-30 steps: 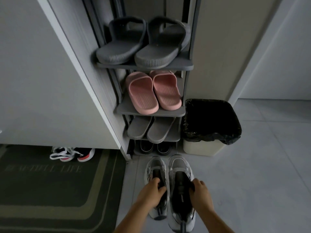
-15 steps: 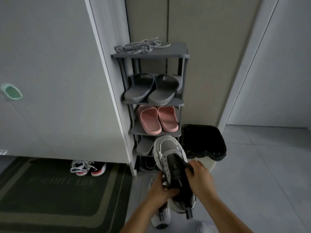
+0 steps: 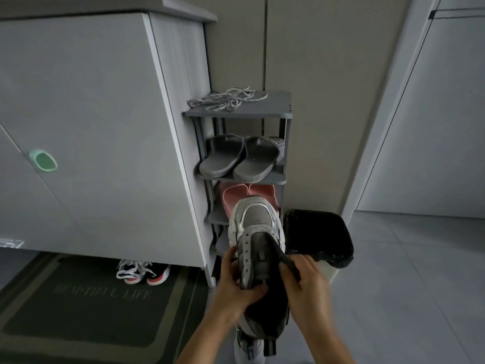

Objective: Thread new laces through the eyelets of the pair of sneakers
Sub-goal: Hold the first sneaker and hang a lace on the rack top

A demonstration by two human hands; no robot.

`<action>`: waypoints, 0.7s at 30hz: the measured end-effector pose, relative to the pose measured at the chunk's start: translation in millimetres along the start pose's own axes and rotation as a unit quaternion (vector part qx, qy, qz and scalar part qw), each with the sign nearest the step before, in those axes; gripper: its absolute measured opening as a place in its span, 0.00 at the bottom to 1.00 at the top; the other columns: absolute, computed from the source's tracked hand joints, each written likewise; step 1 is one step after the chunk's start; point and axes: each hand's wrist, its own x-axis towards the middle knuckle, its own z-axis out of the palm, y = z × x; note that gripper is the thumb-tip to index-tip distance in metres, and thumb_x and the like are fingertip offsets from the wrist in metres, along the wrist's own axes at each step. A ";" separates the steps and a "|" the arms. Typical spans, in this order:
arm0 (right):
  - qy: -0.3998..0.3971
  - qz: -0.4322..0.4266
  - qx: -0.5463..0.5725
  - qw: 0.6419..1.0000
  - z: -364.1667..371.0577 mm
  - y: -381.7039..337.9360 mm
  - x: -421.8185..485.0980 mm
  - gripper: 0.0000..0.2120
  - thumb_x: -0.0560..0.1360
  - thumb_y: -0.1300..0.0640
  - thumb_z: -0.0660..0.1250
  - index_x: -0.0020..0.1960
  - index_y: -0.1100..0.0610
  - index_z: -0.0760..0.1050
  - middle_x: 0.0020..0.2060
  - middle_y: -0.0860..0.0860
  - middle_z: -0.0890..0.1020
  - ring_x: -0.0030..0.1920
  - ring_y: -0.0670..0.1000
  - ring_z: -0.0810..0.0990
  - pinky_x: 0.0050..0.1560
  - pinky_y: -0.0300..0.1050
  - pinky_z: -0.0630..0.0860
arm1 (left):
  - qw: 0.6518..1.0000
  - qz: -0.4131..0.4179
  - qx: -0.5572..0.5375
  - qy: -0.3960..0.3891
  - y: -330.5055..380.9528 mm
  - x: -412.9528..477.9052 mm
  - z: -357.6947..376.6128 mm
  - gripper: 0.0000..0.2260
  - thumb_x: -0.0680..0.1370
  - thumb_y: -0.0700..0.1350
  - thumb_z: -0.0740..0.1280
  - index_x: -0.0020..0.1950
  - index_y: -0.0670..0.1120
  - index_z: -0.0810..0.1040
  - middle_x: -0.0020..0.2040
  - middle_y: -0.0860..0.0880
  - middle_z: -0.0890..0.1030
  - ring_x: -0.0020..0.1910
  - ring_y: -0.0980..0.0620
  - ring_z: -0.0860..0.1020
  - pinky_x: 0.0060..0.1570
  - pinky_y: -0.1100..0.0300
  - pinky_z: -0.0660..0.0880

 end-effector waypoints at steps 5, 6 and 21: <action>-0.015 -0.033 0.006 0.999 -20.5 -8.6 -17.2 0.02 0.71 0.61 0.69 0.42 0.55 0.78 0.37 0.42 0.75 0.40 0.46 0.76 0.36 0.36 0.73 | 0.998 0.044 0.039 -0.010 7.7 -29.2 4.6 0.43 0.67 0.33 0.73 0.67 0.60 0.49 0.57 0.60 0.72 0.53 0.63 0.76 0.44 0.69 0.76; -0.023 -0.039 0.003 0.999 -26.3 -9.0 -23.0 0.02 0.71 0.61 0.70 0.42 0.55 0.78 0.37 0.42 0.75 0.38 0.47 0.77 0.36 0.38 0.73 | 0.998 0.047 0.051 -0.008 6.1 -35.7 5.2 0.43 0.67 0.32 0.72 0.66 0.60 0.49 0.56 0.61 0.72 0.54 0.64 0.76 0.46 0.69 0.76; -0.057 -0.047 0.030 0.997 -75.8 7.2 -112.0 0.04 0.67 0.50 0.65 0.41 0.46 0.74 0.37 0.43 0.76 0.34 0.38 0.76 0.34 0.29 0.72 | 0.991 0.039 0.116 -0.046 -23.8 -116.6 34.9 0.49 0.58 0.54 0.77 0.71 0.49 0.52 0.54 0.56 0.77 0.55 0.59 0.78 0.54 0.59 0.75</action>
